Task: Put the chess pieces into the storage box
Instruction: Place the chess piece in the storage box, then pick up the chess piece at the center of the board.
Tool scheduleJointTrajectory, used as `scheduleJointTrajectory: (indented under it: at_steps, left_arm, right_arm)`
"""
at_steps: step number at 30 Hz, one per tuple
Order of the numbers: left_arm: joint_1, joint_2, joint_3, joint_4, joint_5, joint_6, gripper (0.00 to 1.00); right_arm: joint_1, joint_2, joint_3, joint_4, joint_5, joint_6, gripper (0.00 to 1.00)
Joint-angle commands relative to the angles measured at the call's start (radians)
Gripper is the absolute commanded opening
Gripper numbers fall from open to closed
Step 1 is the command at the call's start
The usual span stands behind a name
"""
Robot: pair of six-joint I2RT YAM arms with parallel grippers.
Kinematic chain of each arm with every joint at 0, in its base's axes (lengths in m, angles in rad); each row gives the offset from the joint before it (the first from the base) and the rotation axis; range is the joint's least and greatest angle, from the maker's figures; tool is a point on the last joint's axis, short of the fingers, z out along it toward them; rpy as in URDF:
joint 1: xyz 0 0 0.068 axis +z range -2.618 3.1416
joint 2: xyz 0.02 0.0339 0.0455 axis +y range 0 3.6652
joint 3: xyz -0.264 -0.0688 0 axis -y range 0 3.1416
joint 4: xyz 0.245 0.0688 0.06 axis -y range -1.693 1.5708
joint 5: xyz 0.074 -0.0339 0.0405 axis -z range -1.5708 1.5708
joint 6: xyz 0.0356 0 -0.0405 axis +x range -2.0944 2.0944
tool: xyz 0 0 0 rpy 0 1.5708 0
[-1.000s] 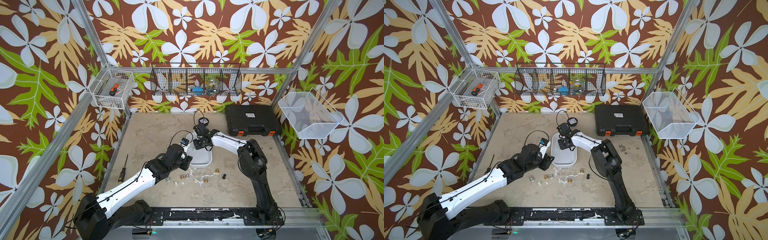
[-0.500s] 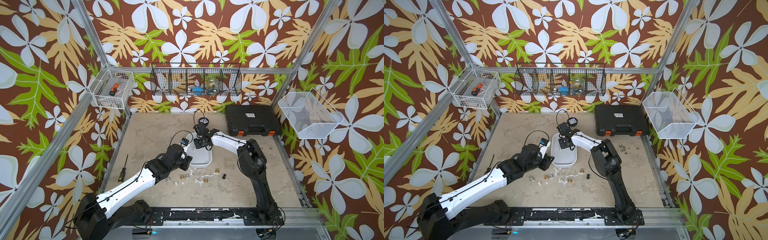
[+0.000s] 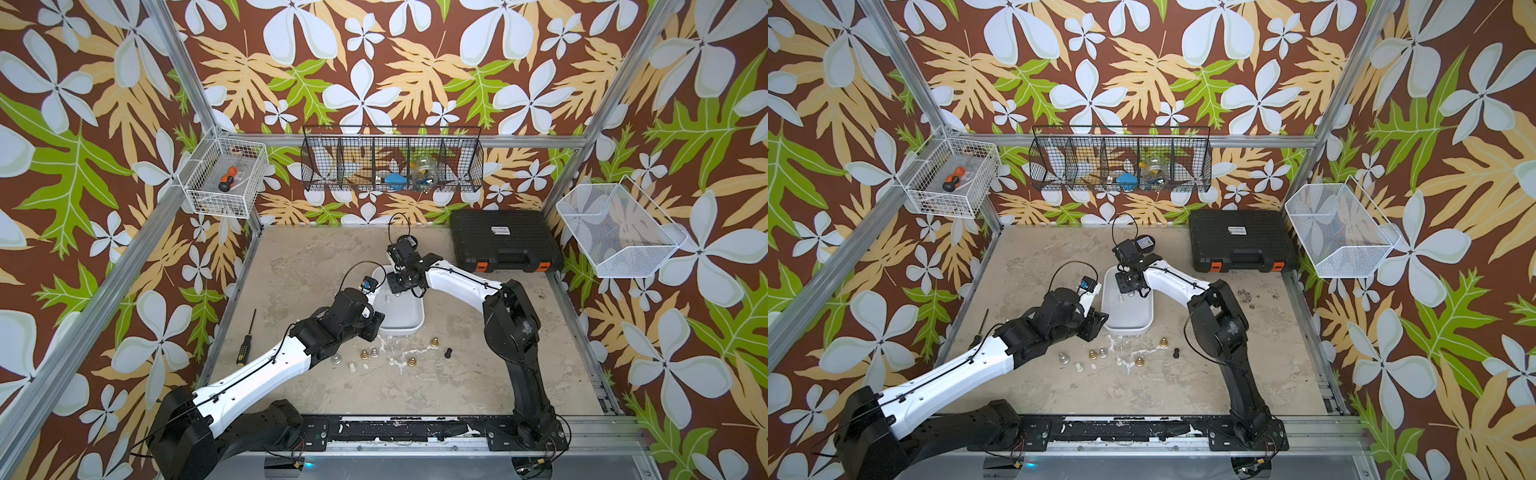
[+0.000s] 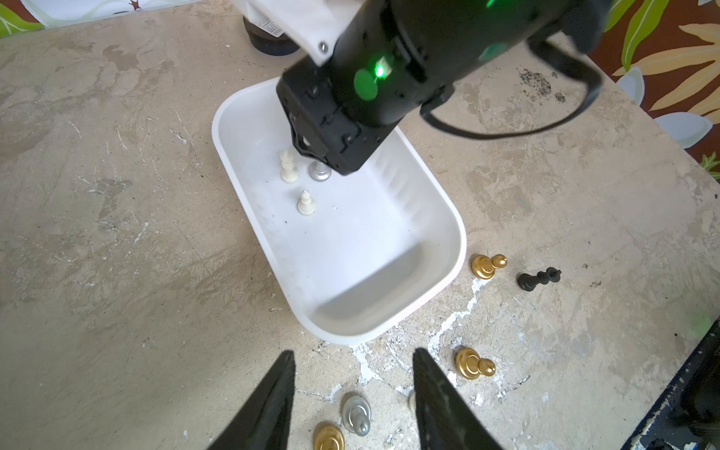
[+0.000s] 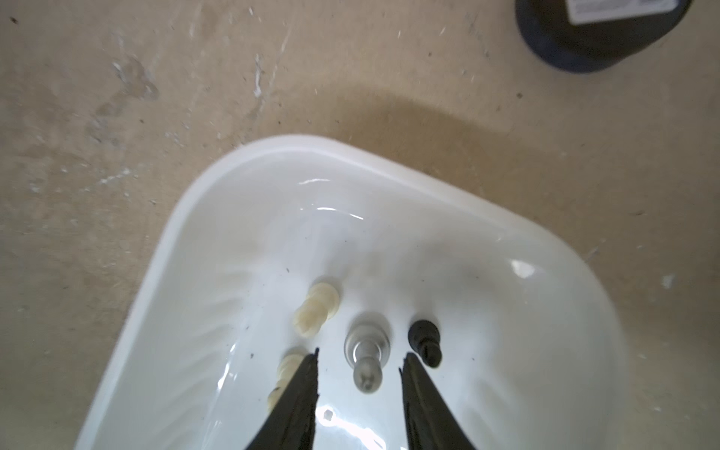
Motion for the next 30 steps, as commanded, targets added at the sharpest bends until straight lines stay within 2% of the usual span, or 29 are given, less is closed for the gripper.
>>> scheduleJointTrajectory:
  at_steps: [1,4,9,16,23,30]
  left_arm:
    - [-0.001,-0.012,0.006,-0.006,-0.003,0.001,0.51]
    - [-0.001,-0.028,0.005,0.0,0.005,0.002,0.51]
    - [-0.001,-0.059,-0.013,0.025,0.034,0.018,0.52]
    - [-0.019,-0.003,-0.002,0.033,0.166,0.043,0.53]
    - [-0.026,0.058,0.029,0.025,0.214,0.055,0.52]
    - [-0.027,0.051,0.016,0.025,0.227,0.053,0.52]
  right_arm:
    - [0.013,-0.077,-0.021,-0.021,-0.011,-0.023,0.41]
    - [0.019,-0.202,-0.115,0.0,-0.029,-0.034,0.42]
    - [0.019,-0.455,-0.396,0.044,-0.045,-0.02,0.42]
    - [0.019,-0.757,-0.766,-0.007,-0.073,0.038,0.43]
    - [0.019,-0.83,-0.918,-0.021,-0.072,0.085,0.43]
    - [0.019,-0.78,-0.95,0.04,-0.08,0.07,0.43]
